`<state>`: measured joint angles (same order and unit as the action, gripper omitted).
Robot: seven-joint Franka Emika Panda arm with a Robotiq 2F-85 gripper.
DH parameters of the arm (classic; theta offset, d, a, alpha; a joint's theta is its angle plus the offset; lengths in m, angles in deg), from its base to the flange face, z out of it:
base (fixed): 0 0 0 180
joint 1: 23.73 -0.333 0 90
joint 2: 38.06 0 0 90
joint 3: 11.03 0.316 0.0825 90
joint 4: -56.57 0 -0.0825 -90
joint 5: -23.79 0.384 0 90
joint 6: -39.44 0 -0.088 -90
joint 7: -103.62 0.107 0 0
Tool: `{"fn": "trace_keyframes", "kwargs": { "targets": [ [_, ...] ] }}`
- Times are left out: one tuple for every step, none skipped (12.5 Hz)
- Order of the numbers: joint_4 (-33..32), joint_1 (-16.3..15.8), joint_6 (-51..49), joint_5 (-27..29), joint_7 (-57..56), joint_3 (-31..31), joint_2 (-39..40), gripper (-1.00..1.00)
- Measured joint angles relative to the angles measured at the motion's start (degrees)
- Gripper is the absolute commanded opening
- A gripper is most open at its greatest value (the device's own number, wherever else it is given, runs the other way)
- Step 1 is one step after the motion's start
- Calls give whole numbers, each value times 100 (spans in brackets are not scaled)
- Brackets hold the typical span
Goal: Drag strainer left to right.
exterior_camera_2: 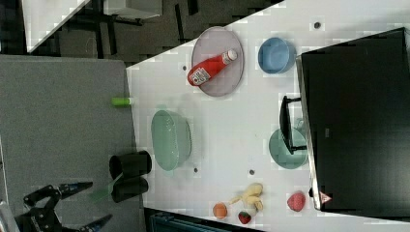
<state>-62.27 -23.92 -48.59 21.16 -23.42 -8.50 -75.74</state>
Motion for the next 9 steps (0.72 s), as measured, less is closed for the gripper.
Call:
{"fn": "trace_keyframes", "kwargs": {
  "targets": [
    [0, 20, 156, 1, 19, 221, 168, 100],
    [11, 20, 384, 48, 19, 534, 462, 100],
    [45, -31, 694, 116, 59, 882, 864, 100],
    [56, -56, 932, 179, 157, 1271, 1304, 100],
    [45, -62, 1050, 225, 338, 1681, 1749, 100],
    [0, -152, 1289, 241, 613, 1980, 2185, 100],
    [-134, -304, 1731, 250, 962, 2147, 2539, 100],
    [-246, -400, 2084, 184, 1369, 2316, 2835, 100],
    [-280, -451, 2324, 152, 1793, 2498, 3142, 100]
  ]
}}
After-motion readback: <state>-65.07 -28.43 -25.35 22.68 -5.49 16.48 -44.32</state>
